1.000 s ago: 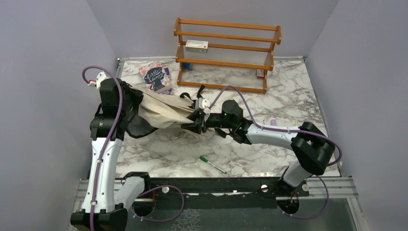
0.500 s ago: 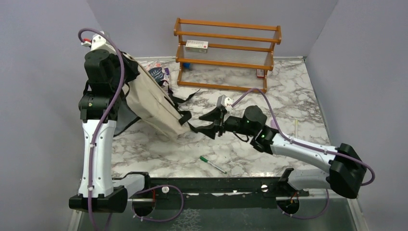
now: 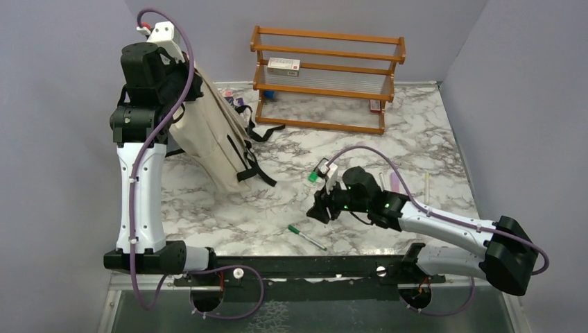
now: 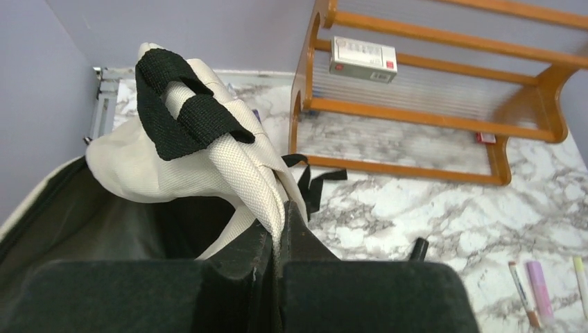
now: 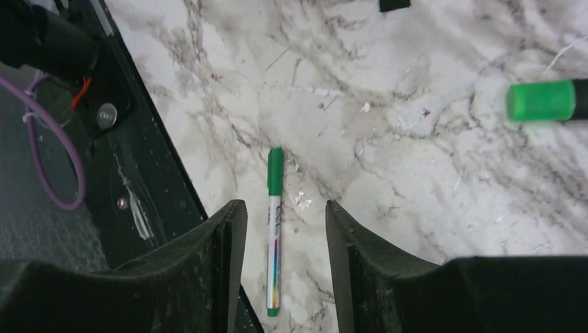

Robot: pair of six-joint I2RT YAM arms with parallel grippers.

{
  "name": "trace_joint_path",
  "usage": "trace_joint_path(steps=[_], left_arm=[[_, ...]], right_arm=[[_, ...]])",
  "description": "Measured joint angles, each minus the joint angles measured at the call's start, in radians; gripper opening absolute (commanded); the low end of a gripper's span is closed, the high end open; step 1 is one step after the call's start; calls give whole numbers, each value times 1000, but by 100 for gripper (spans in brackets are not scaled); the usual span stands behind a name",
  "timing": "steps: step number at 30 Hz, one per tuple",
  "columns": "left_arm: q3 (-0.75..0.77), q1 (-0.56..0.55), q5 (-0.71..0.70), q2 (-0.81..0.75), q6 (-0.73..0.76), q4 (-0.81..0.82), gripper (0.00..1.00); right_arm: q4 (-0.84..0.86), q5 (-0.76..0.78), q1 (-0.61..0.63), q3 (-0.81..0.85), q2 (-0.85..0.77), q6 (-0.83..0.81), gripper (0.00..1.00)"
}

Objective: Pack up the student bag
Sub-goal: Pick up the student bag at the center of the board.

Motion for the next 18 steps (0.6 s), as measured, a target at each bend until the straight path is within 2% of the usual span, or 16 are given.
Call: trace_joint_path(steps=[8,18], left_arm=[[1,0,47,14,38,-83,0],[1,0,56,14,45,-97,0]], right_arm=[[-35,31,130,-14,118,2,53],[-62,147,266,-8,274,-2,53]])
